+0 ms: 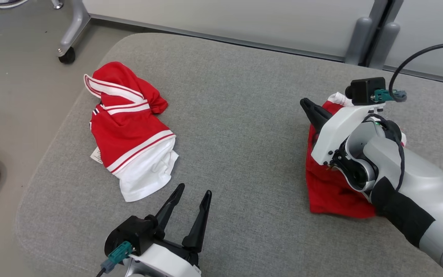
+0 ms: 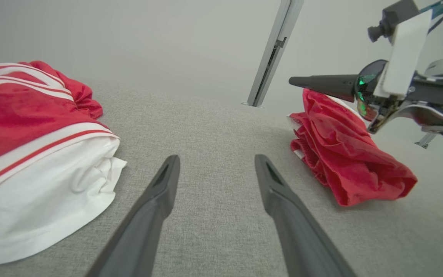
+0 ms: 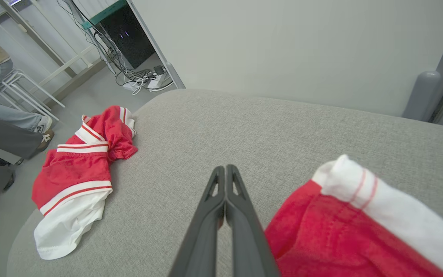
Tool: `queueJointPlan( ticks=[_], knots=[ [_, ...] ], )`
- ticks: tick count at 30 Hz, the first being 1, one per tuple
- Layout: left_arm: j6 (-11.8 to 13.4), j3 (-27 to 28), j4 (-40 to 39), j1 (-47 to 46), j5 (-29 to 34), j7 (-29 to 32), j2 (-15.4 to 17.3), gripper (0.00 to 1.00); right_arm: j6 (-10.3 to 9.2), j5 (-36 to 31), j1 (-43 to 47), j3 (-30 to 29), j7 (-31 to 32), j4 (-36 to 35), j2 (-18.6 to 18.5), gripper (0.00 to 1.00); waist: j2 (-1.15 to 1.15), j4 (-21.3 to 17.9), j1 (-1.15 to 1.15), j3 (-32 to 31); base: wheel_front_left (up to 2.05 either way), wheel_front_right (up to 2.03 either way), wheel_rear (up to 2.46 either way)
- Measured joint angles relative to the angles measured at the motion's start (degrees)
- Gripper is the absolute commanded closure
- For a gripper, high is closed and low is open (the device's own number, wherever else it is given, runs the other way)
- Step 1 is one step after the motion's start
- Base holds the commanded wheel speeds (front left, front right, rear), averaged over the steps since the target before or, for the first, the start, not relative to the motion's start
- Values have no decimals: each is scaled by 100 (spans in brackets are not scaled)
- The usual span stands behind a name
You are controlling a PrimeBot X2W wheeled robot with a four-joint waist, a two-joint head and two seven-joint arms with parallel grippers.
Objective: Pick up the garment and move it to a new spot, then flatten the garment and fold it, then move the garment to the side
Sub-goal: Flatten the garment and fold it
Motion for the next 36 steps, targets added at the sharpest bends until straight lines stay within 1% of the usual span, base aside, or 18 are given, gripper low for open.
queueJointPlan(
  ticks=[3,7,12,13,14,15,16,19,24,27,31,36],
  knots=[
    [2,46,11,18,51,0,-1,0,0,1,42,14,-188,-293,-127,100,0,-125,0,-116,0,0,0],
    [9,126,20,93,147,0,-2,0,1,8,180,-18,-404,-697,-393,100,0,-364,0,-292,0,0,0],
    [9,283,-15,191,230,0,5,0,0,-123,388,-189,-626,-975,-687,100,0,-722,0,-520,0,0,0],
    [9,330,-32,221,247,0,18,0,0,-163,442,-258,-638,-1020,-731,75,0,-799,0,-567,0,0,0],
    [10,378,-53,247,263,0,31,0,0,-211,500,-353,-672,-1066,-773,53,0,-873,0,-612,0,0,0],
    [24,430,-75,260,270,0,48,0,0,-269,563,-452,-677,-1123,-803,15,0,-947,0,-658,0,0,0],
    [25,479,-112,274,283,0,63,0,0,-330,640,-565,-680,-1167,-826,0,0,-1021,0,-706,0,0,0],
    [55,653,-221,361,312,0,130,0,0,-766,882,-1183,-695,-1366,-889,0,0,-1242,0,-833,0,0,0],
    [127,945,-433,449,354,0,194,0,0,-1898,1684,-2455,-701,-1744,-859,0,0,-1579,0,-1006,0,0,0],
    [177,1078,-549,489,366,0,215,0,0,-2572,2331,-3209,-701,-2056,-716,0,0,-1720,0,-1093,0,0,0],
    [204,1245,-686,508,407,0,223,0,0,-3294,3211,-4166,-701,-2490,-466,0,0,-1851,0,-1149,0,0,0],
    [230,1392,-844,576,432,0,199,0,0,-4057,4137,-4916,-701,-3026,-68,0,0,-1943,0,-1157,0,0,0]
  ],
)
